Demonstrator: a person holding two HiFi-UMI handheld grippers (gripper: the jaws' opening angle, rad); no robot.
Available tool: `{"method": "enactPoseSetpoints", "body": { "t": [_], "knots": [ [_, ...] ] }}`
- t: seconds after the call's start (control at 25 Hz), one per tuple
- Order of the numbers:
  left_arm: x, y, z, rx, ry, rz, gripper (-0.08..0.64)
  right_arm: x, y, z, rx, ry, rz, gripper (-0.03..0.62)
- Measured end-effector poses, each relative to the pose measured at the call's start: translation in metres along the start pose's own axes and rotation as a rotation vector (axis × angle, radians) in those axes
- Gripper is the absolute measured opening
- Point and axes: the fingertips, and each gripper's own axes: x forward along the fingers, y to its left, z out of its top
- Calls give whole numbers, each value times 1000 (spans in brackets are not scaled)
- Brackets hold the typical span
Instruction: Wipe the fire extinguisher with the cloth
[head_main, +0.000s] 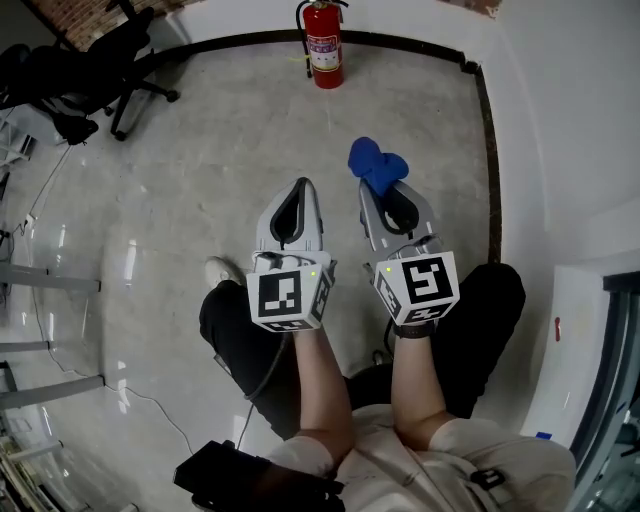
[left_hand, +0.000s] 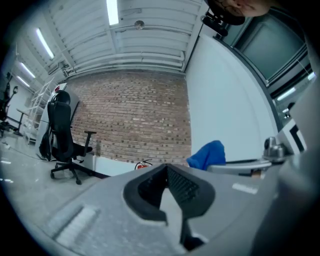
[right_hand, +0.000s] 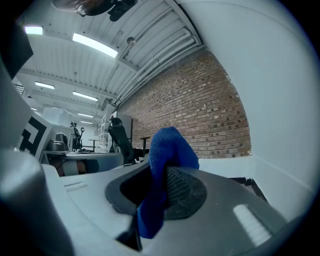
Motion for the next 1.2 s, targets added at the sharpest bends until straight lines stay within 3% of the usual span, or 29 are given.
{"method": "enactPoseSetpoints", "body": {
  "t": [0.24,0.44,0.76,0.96,1.2],
  "knots": [
    [66,32,5,12,3,-68,0,66,-7,5,-15,-11,-17,67],
    [133,62,28,38,-25,-131,0,126,-38,26,-23,-41,-87,67],
    [263,138,44,75,-65,-229,0,266,-88,54,-34,-116,-167,67],
    [343,198,22,22,-36,-271,0,350,-133,34,48,-101,-252,67],
    [444,252,-1,22,-8,-369,0,452,-165,18,26,-69,-312,67]
  ]
}}
